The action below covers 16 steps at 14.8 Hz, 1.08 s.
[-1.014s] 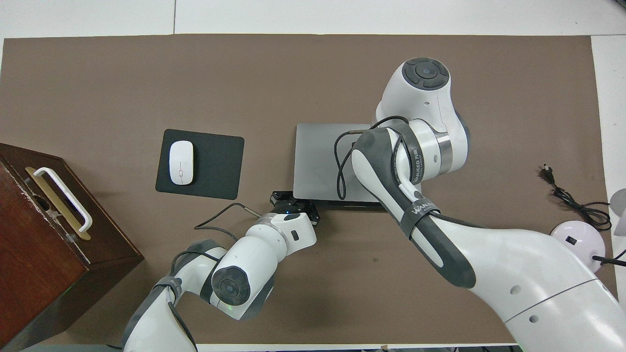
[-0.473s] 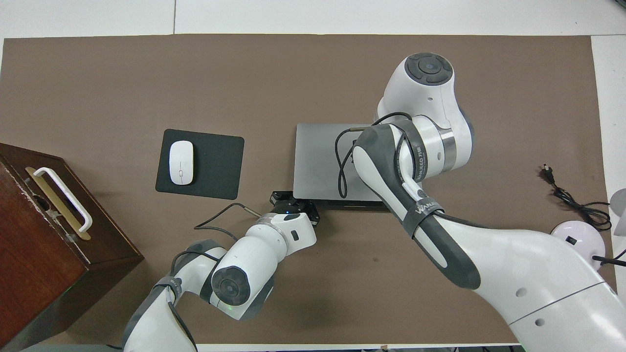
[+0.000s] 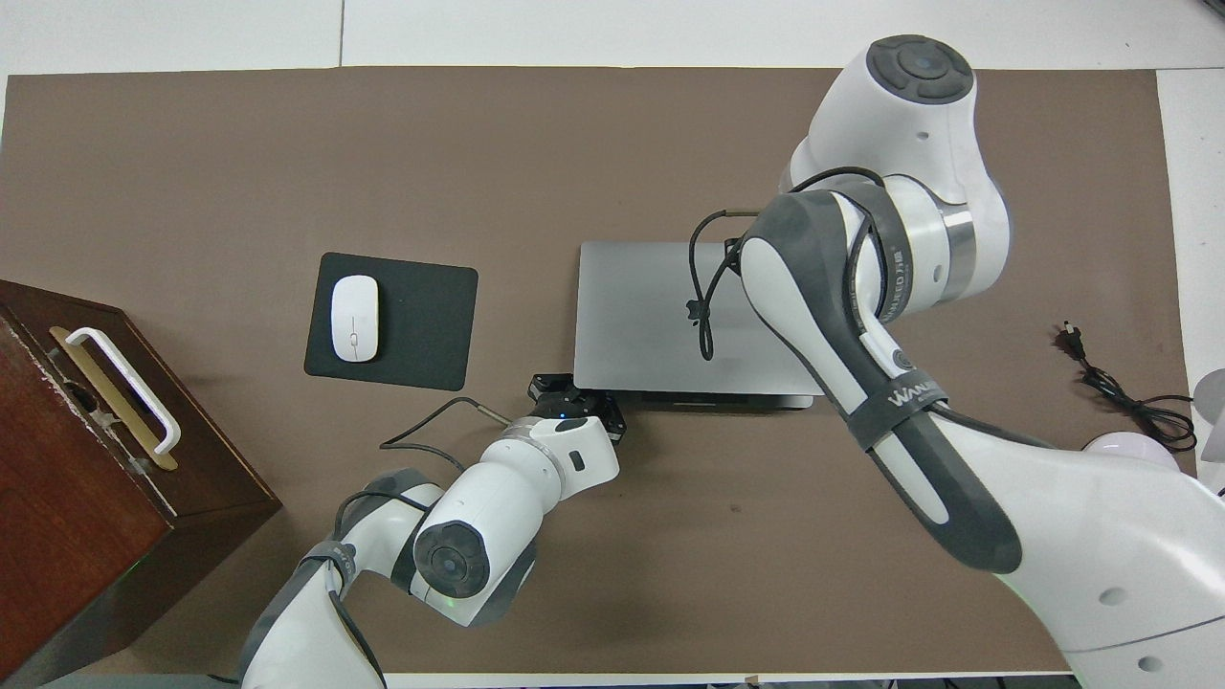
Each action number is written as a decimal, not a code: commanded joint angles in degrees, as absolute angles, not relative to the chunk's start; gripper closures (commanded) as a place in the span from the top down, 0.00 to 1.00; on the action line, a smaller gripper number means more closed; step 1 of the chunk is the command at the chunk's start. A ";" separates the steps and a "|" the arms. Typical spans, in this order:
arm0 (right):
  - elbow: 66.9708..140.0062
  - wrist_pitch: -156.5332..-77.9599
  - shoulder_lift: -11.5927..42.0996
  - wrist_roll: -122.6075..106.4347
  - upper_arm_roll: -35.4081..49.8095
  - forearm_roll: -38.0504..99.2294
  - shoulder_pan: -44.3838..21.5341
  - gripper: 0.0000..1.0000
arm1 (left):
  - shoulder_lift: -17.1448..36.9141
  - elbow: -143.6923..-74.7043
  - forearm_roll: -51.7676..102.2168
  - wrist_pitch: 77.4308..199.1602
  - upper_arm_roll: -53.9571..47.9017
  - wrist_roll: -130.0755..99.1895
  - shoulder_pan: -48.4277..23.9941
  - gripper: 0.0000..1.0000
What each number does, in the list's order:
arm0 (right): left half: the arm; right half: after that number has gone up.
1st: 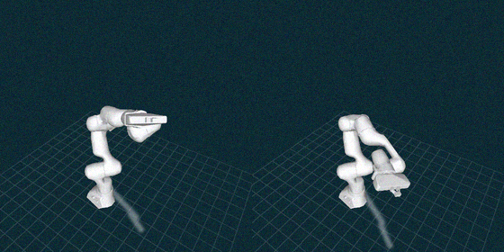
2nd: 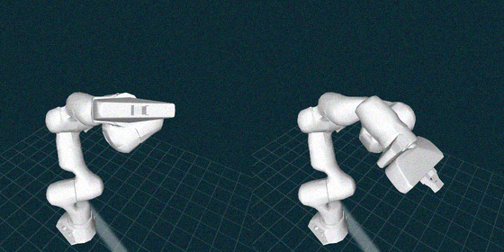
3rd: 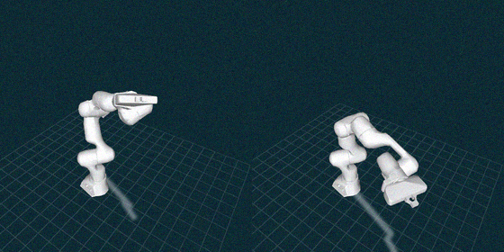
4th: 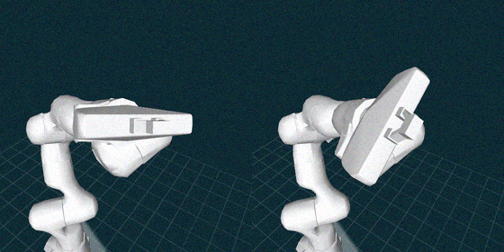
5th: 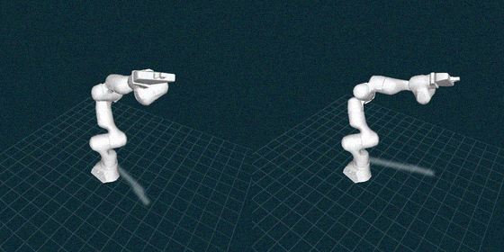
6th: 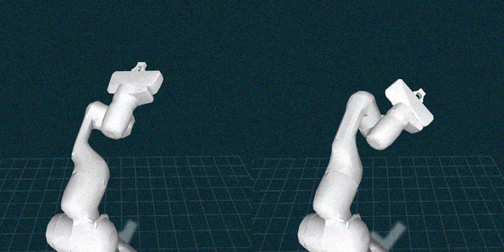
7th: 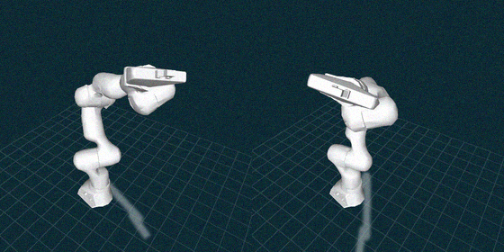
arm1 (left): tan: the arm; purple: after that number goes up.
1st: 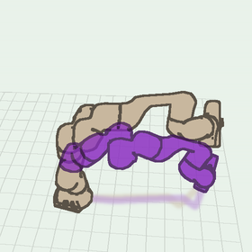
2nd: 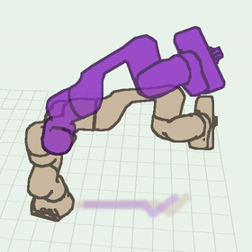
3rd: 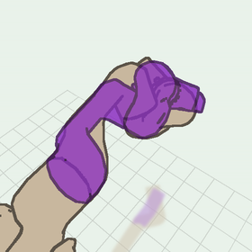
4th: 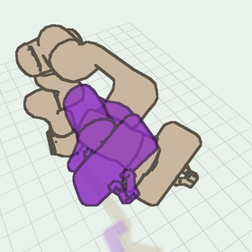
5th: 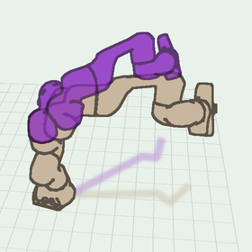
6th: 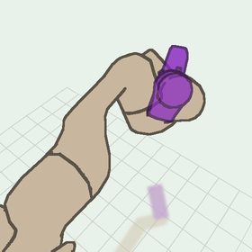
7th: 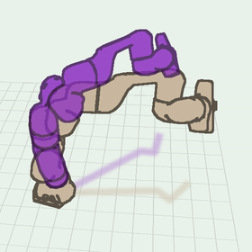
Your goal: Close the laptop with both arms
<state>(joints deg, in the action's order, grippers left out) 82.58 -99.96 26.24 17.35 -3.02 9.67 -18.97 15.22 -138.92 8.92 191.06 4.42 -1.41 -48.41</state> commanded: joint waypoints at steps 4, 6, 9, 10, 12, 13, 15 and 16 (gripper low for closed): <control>76.57 -97.74 21.45 7.93 -2.90 5.46 -8.72 0.00 | 18.64 -141.77 9.23 186.69 5.19 0.35 -44.56 0.00; 75.33 -94.67 19.17 1.79 -2.99 2.56 -5.29 0.00 | 16.89 -141.85 9.23 183.36 5.19 0.35 -44.47 0.00; 75.06 -93.16 13.29 -3.59 -2.90 -1.04 -1.42 0.00 | 13.11 -141.68 9.23 176.42 5.19 0.35 -44.12 0.00; 75.23 -92.64 11.71 -4.30 -2.90 -2.27 -0.62 0.00 | 11.53 -141.77 9.32 174.57 5.19 0.44 -44.12 0.00; 75.85 -89.58 8.45 -4.75 -2.99 -2.46 1.31 0.14 | 8.98 -141.68 9.32 169.92 5.19 0.44 -43.25 0.00; 76.28 -88.69 6.87 -4.75 -2.90 -2.46 1.75 0.30 | 7.40 -141.68 9.32 167.28 5.19 0.44 -42.55 0.00; 78.21 -88.24 3.62 -4.75 -2.99 -2.37 2.11 0.62 | 4.14 -141.24 9.32 160.70 5.19 0.53 -41.84 0.00; 79.61 -87.89 2.12 -4.75 -2.99 -2.37 2.20 0.88 | 2.91 -140.98 9.32 158.05 5.19 0.61 -41.05 0.00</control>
